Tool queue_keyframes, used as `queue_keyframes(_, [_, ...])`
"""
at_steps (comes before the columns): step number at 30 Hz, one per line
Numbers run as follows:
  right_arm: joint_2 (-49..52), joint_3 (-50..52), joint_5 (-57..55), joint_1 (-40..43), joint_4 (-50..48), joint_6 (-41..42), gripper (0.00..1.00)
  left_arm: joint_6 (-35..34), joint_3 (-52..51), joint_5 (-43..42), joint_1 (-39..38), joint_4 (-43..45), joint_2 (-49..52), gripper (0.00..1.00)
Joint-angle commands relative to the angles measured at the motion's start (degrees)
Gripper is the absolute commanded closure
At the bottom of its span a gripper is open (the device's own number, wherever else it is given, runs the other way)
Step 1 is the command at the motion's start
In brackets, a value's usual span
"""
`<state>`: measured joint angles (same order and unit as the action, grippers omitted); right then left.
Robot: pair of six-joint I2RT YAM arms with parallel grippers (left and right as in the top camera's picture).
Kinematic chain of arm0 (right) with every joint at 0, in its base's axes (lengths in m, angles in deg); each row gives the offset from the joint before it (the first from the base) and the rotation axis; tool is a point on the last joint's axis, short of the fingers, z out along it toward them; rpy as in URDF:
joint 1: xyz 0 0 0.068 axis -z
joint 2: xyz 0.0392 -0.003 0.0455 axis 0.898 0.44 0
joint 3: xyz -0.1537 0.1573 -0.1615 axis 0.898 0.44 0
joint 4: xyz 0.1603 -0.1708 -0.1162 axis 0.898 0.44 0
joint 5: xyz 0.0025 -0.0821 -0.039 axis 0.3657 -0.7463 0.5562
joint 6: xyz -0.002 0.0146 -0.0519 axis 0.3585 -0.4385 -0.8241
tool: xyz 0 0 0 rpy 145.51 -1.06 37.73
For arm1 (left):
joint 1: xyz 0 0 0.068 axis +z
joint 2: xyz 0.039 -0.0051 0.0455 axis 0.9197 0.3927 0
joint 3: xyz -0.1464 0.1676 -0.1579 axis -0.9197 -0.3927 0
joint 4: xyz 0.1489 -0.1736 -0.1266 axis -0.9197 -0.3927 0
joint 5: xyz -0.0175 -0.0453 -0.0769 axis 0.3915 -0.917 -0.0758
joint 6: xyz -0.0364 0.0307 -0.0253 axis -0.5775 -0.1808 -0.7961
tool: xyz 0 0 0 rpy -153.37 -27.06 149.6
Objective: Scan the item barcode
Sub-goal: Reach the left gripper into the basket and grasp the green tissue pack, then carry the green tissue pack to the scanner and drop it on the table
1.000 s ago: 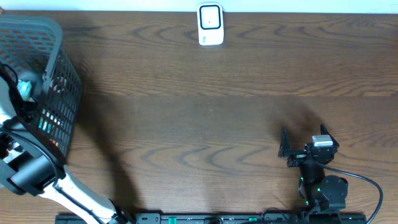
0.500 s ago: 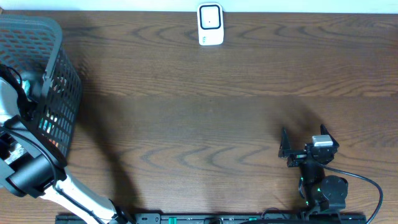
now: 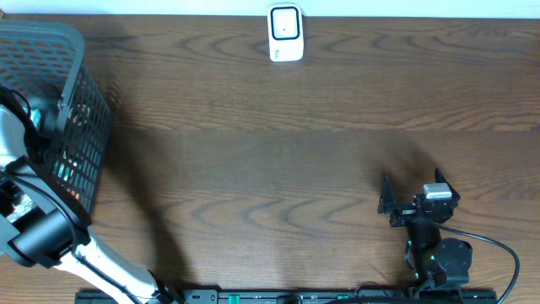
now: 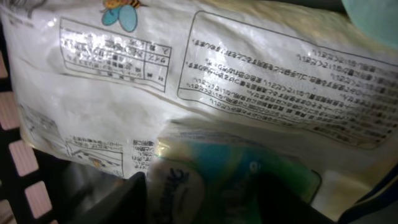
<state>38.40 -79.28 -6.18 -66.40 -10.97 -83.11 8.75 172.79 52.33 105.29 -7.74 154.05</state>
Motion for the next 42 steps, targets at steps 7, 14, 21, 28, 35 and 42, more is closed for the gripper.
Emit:
queue_keyframes(7, [-0.31, 0.07, -0.24, 0.20, 0.26, -0.48, 0.01, 0.00, -2.91, 0.15, 0.20, 1.07, 0.98, 0.93])
queue_keyframes(14, [-0.31, 0.07, -0.24, 0.20, 0.26, -0.50, 0.01, -0.07, 3.06, -1.81, 0.20, -2.25, -4.59, 0.93])
queue_keyframes(21, [-0.31, 0.07, -0.24, 0.20, 0.26, -0.48, 0.01, -0.11, 5.70, -9.40, 0.20, 4.11, -23.41, 0.93])
queue_keyframes(28, [-0.31, 0.07, -0.24, 0.20, 0.26, -0.50, 0.01, -0.48, 5.70, -24.83, -0.09, 10.71, -40.06, 0.93])
queue_keyframes(35, [-0.31, 0.07, -0.24, 0.20, 0.26, -0.50, 0.01, -2.14, 5.60, -48.04, -16.31, 15.41, -48.11, 0.93])
queue_keyframes(42, [-0.31, 0.07, -0.24, 0.20, 0.26, -0.50, 0.01, 0.24, 4.33, -38.07, -38.60, 14.73, -41.07, 0.93])
